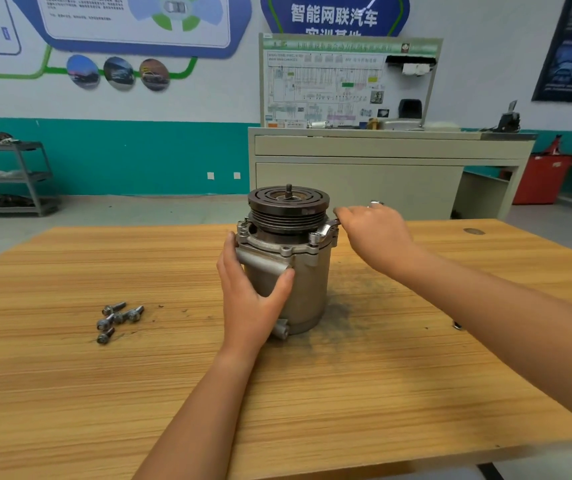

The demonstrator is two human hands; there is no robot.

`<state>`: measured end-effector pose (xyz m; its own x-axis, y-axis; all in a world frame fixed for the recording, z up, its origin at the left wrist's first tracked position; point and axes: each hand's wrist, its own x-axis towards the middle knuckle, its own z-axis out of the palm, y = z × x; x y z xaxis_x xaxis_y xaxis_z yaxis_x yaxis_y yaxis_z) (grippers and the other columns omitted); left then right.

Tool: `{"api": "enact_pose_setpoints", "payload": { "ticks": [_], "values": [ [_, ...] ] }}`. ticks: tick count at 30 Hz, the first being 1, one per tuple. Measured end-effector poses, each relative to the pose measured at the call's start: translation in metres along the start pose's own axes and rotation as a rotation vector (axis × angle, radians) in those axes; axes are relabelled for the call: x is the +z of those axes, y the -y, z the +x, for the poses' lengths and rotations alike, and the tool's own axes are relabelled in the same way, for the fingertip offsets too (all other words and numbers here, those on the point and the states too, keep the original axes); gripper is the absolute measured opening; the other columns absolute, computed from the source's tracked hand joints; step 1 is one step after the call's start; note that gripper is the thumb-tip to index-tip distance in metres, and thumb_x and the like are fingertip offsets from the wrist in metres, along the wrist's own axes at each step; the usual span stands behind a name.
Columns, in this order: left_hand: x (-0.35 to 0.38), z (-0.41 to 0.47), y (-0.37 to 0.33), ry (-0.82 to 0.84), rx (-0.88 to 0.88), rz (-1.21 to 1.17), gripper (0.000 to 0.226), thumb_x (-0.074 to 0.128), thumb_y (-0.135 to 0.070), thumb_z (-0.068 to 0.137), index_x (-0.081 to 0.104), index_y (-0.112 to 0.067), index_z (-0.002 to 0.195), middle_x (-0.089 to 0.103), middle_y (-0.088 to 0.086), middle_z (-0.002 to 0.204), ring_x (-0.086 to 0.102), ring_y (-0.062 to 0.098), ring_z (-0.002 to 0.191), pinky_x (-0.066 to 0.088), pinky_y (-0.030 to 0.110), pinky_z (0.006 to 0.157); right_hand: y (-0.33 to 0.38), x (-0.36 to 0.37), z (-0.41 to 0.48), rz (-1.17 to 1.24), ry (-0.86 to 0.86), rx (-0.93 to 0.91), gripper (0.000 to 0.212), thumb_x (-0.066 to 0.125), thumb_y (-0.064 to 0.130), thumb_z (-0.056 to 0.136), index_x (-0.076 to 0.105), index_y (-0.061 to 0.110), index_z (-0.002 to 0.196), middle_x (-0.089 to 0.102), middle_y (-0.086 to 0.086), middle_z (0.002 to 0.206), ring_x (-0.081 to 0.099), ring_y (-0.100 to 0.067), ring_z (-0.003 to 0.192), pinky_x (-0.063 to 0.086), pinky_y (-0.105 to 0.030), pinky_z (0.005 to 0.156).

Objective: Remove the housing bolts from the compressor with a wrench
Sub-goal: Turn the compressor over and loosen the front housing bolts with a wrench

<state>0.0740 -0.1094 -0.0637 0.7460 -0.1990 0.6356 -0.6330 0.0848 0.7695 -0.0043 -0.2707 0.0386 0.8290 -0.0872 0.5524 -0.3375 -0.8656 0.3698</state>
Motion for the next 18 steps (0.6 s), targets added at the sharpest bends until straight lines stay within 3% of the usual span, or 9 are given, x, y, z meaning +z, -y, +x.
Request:
{"api": "enact_pose_setpoints", "payload": {
  "ticks": [2, 4, 6, 9, 12, 18],
  "values": [
    [-0.001, 0.000, -0.001, 0.002, -0.005, -0.006, 0.089, 0.065, -0.048, 0.071, 0.006, -0.042, 0.138, 0.019, -0.015, 0.142, 0.016, -0.002, 0.136, 0.018, 0.011, 0.104, -0.005, -0.001, -0.004, 0.304, -0.107, 0.200, 0.027, 0.038, 0.009, 0.097, 0.052, 0.010, 0.119, 0.061, -0.005, 0.081, 0.055, -0.026, 0.068, 0.037, -0.028, 0.056],
    [-0.001, 0.000, -0.001, 0.002, -0.008, -0.007, 0.090, 0.066, -0.048, 0.071, 0.006, -0.042, 0.138, 0.018, -0.015, 0.142, 0.017, 0.001, 0.136, 0.019, 0.016, 0.105, -0.010, -0.015, -0.007, 0.712, -0.183, 0.405, 0.027, 0.039, 0.019, 0.098, 0.052, 0.009, 0.121, 0.063, -0.006, 0.082, 0.060, -0.023, 0.070, 0.048, -0.033, 0.059],
    [-0.001, -0.001, -0.001, 0.000, -0.001, -0.006, 0.091, 0.069, -0.045, 0.074, 0.005, -0.042, 0.138, 0.019, -0.012, 0.144, 0.017, 0.002, 0.136, 0.019, 0.018, 0.105, -0.015, -0.034, -0.013, 0.887, -0.197, 0.432, 0.028, 0.038, 0.021, 0.098, 0.049, 0.011, 0.122, 0.063, -0.007, 0.081, 0.062, -0.021, 0.071, 0.050, -0.034, 0.060],
    [-0.002, -0.001, 0.000, -0.004, 0.005, -0.010, 0.090, 0.072, -0.038, 0.077, 0.006, -0.042, 0.138, 0.019, -0.006, 0.148, 0.018, 0.006, 0.139, 0.020, 0.021, 0.107, -0.017, -0.058, -0.033, 0.566, -0.061, 0.216, 0.026, 0.036, 0.021, 0.098, 0.048, 0.016, 0.121, 0.051, -0.001, 0.063, 0.052, -0.020, 0.056, 0.039, -0.031, 0.048],
    [-0.001, -0.001, 0.000, -0.009, -0.002, -0.014, 0.092, 0.072, -0.043, 0.075, 0.006, -0.042, 0.139, 0.019, -0.008, 0.148, 0.018, 0.003, 0.137, 0.018, 0.012, 0.103, -0.008, -0.067, -0.052, 0.207, 0.150, 0.113, 0.026, 0.037, 0.018, 0.097, 0.046, 0.021, 0.120, 0.044, 0.003, 0.061, 0.047, -0.019, 0.057, 0.033, -0.028, 0.046],
    [0.000, -0.001, 0.001, -0.021, 0.015, 0.004, 0.090, 0.073, -0.034, 0.078, 0.007, -0.039, 0.140, 0.019, -0.007, 0.147, 0.016, -0.004, 0.133, 0.016, 0.004, 0.101, 0.010, -0.069, -0.051, 0.049, 0.243, 0.074, 0.036, 0.035, 0.005, 0.091, 0.043, 0.021, 0.122, 0.033, 0.004, 0.060, 0.028, -0.012, 0.050, 0.019, -0.027, 0.042]
  ]
}}
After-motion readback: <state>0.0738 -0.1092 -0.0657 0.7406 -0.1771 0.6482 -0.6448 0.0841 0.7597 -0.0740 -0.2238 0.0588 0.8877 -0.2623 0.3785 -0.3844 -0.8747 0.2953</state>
